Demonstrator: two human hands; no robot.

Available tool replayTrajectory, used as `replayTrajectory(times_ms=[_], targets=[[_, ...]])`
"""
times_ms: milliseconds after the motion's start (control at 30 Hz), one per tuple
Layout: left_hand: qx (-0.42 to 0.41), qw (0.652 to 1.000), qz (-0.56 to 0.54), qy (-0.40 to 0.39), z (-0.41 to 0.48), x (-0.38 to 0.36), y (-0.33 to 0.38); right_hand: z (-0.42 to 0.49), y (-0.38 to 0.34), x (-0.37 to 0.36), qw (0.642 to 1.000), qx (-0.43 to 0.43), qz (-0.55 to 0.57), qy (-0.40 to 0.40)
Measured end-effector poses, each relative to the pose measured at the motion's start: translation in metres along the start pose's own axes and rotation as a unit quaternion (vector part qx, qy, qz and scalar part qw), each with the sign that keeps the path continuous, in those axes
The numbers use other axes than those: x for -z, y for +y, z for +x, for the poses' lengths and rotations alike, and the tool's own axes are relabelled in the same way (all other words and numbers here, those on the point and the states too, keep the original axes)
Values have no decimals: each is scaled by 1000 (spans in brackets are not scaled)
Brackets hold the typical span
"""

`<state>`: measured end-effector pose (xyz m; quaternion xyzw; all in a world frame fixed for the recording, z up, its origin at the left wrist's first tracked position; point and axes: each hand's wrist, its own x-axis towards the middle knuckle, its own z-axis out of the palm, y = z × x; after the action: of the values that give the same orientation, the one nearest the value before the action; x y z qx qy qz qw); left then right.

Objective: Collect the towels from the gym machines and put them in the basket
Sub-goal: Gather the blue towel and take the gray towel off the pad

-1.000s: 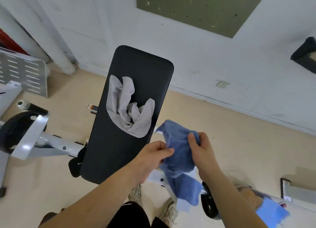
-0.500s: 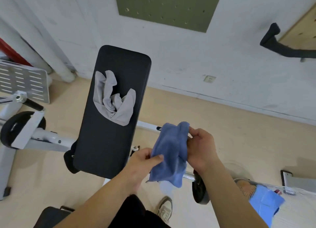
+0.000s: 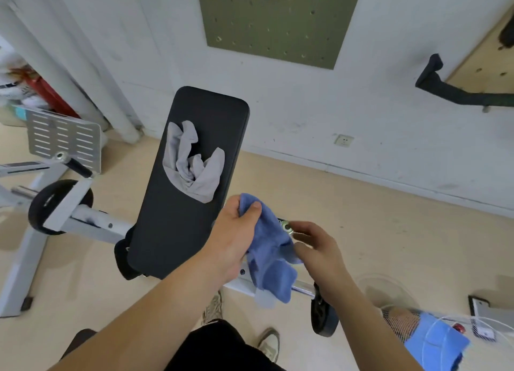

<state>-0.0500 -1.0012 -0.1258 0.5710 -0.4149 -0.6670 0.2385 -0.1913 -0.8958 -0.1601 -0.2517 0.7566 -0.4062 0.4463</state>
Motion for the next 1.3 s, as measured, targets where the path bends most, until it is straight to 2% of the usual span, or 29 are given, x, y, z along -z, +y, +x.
replayTrajectory(times_ms=[100,167,300,367,433,533,633,700,833,867,933,1000,1067,1100,1133,1200,1300], targets=[[29,999,-6,-13,-7,-16,-11,-21,-18,-3,987,99,-23,-122],[52,998,-5,-30,-11,-19,-16,-23,-11,-6,982,101,-40,-157],[88,989,-3,-117,-11,-14,-29,-27,21,7,994,40,-101,-24],[89,990,6,-106,-4,-11,-40,-29,39,22,998,-37,-29,37],[107,991,37,-68,14,-8,-63,-34,50,42,985,-112,59,114],[128,971,196,-51,43,-12,-118,-42,59,64,961,-180,124,170],[87,914,383,-106,65,-30,-174,-41,67,75,941,-233,132,205],[37,879,459,-125,79,-43,-204,-42,70,84,930,-249,128,237],[-99,771,606,-169,108,-74,-239,-49,87,103,918,-235,71,310],[-143,739,633,-179,119,-83,-243,-48,91,105,921,-230,83,304],[-170,686,681,-194,136,-92,-244,-40,95,97,929,-257,122,237],[-159,627,728,-225,150,-100,-250,-30,105,89,927,-290,147,187],[-140,576,765,-253,155,-100,-258,-21,114,83,925,-296,149,187],[-131,571,771,-252,156,-97,-261,-20,117,82,923,-299,149,191],[-123,591,758,-248,157,-92,-266,-20,118,81,922,-300,154,188],[-85,655,713,-235,157,-78,-269,-23,114,80,924,-301,154,179],[-22,745,623,-238,139,-56,-233,-28,103,74,926,-298,170,158]])
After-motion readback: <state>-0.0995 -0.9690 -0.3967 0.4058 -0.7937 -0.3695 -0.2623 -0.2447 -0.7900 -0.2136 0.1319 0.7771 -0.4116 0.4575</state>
